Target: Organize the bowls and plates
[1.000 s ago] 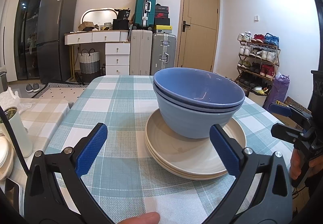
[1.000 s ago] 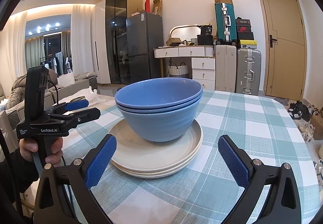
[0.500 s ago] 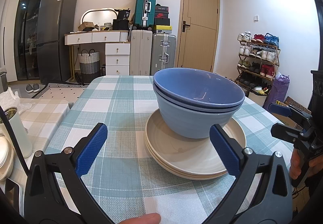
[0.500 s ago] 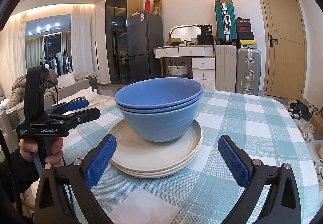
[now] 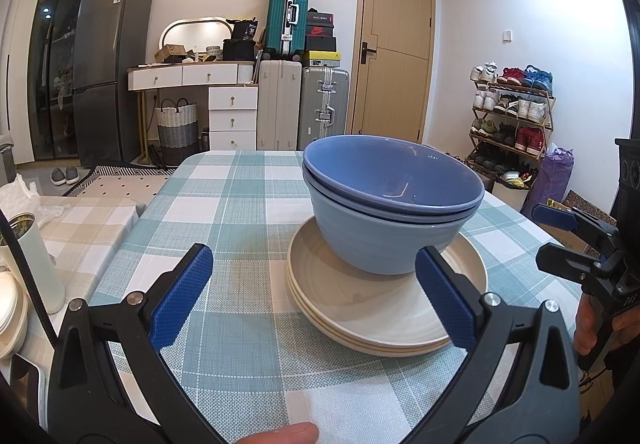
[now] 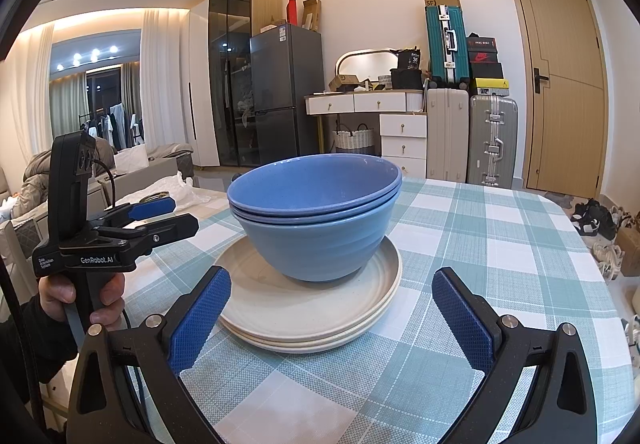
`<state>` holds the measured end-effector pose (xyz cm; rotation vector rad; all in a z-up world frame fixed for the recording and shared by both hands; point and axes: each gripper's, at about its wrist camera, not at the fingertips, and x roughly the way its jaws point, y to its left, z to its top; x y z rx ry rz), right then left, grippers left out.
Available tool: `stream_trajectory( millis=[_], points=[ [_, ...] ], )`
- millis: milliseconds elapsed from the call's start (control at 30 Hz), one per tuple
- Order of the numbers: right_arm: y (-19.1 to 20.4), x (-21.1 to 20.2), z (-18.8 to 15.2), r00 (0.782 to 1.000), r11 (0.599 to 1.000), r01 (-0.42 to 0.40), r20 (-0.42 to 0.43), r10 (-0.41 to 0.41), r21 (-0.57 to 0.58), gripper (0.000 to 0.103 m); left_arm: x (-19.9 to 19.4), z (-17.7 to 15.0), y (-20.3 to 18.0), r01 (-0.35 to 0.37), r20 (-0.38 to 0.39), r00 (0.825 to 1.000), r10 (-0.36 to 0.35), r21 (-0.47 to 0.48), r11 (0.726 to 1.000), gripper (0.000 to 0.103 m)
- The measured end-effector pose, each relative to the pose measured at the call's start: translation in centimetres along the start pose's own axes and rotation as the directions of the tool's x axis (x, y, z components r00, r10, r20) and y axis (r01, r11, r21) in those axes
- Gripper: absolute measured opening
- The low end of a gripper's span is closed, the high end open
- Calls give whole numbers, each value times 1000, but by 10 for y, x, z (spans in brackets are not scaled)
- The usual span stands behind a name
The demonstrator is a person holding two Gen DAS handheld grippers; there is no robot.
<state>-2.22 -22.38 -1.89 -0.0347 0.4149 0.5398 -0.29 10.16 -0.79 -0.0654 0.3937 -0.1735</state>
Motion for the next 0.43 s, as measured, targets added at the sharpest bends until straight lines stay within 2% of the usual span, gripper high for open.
stream_trajectory(
  millis=[433],
  points=[
    [0, 0, 0, 1000, 1000, 0, 0, 0, 0, 103, -2, 0, -1, 2, 9, 1000, -3, 5, 1000, 101]
  ],
)
